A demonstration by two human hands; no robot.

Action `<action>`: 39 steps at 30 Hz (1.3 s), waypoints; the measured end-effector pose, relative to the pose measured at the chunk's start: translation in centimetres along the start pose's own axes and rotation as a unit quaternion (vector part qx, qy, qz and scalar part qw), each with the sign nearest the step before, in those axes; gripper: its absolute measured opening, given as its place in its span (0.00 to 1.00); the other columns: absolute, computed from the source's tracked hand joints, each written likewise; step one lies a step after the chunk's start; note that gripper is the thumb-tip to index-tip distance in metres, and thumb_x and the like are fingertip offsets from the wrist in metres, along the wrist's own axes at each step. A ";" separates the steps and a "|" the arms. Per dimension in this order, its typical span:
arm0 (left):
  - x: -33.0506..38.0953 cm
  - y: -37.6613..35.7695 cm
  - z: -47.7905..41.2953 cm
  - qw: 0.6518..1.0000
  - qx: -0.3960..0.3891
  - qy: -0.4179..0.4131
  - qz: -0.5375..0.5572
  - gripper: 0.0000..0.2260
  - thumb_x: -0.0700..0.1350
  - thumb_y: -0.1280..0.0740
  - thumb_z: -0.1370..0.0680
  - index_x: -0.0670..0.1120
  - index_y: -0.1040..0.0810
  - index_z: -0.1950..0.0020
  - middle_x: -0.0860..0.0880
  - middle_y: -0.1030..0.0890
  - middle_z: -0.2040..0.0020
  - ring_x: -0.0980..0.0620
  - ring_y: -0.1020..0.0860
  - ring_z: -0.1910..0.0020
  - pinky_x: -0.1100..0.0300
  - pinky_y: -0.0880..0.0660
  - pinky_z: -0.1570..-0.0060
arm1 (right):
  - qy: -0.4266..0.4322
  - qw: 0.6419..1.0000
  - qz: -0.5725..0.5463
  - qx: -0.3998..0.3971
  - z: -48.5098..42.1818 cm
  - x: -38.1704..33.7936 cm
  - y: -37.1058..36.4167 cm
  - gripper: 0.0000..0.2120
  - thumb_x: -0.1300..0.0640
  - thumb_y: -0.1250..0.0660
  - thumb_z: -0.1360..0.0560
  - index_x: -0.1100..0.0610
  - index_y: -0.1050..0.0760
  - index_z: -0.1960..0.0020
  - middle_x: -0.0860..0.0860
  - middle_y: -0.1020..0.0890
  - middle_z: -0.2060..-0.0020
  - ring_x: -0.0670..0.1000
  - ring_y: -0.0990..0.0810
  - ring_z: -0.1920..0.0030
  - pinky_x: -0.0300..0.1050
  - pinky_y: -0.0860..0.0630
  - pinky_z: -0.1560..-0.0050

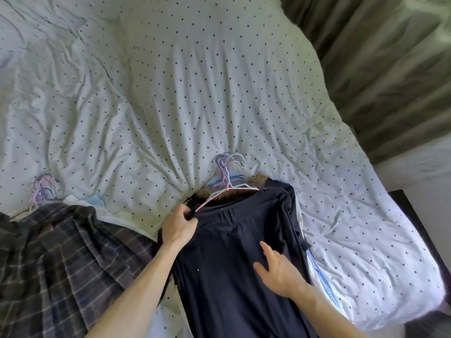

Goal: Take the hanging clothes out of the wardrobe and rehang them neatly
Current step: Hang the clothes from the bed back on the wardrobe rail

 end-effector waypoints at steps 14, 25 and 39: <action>3.2 -0.1 14.1 0.870 0.167 -0.343 -0.313 0.40 0.34 0.22 0.36 0.50 0.29 0.26 0.49 0.16 0.41 0.49 0.27 0.83 0.63 0.35 0.85 | 0.057 0.984 -0.158 0.056 12.1 -1.9 -0.1 0.33 0.38 0.41 0.21 0.50 0.44 0.21 0.46 0.26 0.32 0.46 0.23 0.39 0.40 0.30 0.35; 11.5 -4.3 26.4 0.925 -0.004 -0.350 -0.148 0.08 0.43 0.37 0.20 0.53 0.27 0.42 0.54 0.20 0.45 0.48 0.21 0.46 0.53 0.26 0.50 | 0.003 0.931 -0.305 0.198 22.2 6.4 -0.5 0.28 0.35 0.42 0.22 0.49 0.32 0.29 0.38 0.18 0.51 0.46 0.20 0.46 0.44 0.27 0.40; 18.2 -20.2 57.2 0.777 -0.385 -0.485 -0.117 0.11 0.48 0.30 0.27 0.56 0.16 0.45 0.56 0.15 0.50 0.60 0.19 0.50 0.59 0.23 0.41 | -0.052 0.741 -0.500 0.445 49.4 24.4 -11.0 0.08 0.54 0.38 0.18 0.55 0.22 0.52 0.50 0.19 0.62 0.47 0.22 0.63 0.40 0.25 0.64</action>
Point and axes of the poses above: each hand's wrist, its own z-axis away from the middle knuckle, its own y-axis out of the back of the hand, x = y × z, the point moved 5 cm from there along -z, towards the middle knuckle
